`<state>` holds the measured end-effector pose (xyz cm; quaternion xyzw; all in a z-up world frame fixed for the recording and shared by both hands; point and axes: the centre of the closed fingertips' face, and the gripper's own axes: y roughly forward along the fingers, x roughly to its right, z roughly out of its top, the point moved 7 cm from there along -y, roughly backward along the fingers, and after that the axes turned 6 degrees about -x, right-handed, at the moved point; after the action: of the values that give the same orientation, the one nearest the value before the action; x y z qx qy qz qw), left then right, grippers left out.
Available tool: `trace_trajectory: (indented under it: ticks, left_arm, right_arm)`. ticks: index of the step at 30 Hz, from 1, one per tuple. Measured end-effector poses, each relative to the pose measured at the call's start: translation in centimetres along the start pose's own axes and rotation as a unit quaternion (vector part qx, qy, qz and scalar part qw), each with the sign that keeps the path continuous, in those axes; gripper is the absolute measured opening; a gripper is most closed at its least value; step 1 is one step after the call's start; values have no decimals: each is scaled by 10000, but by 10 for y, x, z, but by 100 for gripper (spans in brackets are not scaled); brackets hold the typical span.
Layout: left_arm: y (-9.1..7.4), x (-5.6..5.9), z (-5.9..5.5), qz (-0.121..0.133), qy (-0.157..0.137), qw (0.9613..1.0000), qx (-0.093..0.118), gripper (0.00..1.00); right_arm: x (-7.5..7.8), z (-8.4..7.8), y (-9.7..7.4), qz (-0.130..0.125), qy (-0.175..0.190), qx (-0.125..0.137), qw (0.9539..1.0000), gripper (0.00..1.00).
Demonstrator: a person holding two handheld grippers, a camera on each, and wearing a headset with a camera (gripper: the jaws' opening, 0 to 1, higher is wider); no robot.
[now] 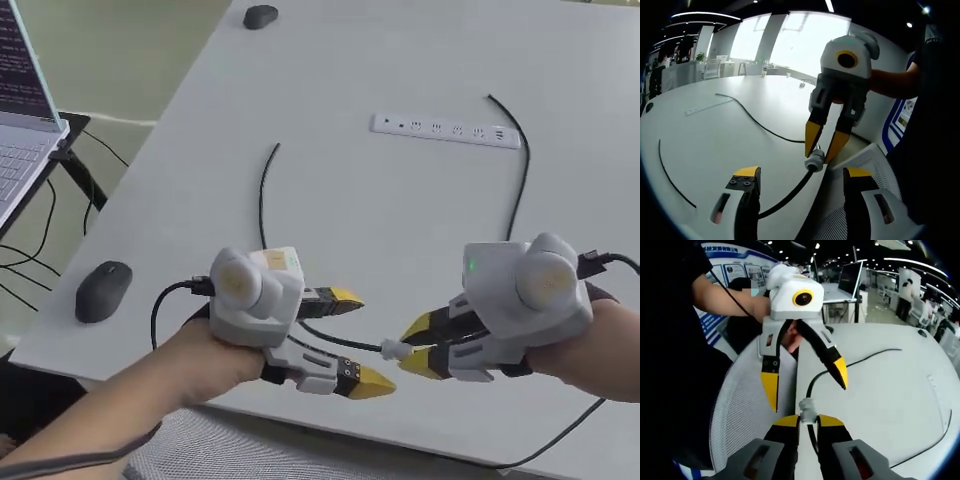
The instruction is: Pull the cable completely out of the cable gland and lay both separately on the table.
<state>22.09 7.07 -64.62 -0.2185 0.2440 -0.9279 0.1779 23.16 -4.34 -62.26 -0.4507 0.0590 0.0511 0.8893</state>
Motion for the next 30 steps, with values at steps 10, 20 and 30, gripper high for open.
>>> trace_trajectory:
  ticks: [10, 20, 30]
  left_arm:
    - [5, 4, 4, -381, -99, 9992, 63, 47]
    - [9, 10, 1, -517, -40, 9987, 17, 33]
    - [11, 14, 2, -722, -17, 9974, 57, 18]
  right_arm:
    - [0, -3, -1, -23, -140, 0, 9999, 7]
    - [-3, -6, 0, 7, -241, -4, 9997, 7]
    - [-4, -10, 2, 81, -421, 14, 9991, 7]
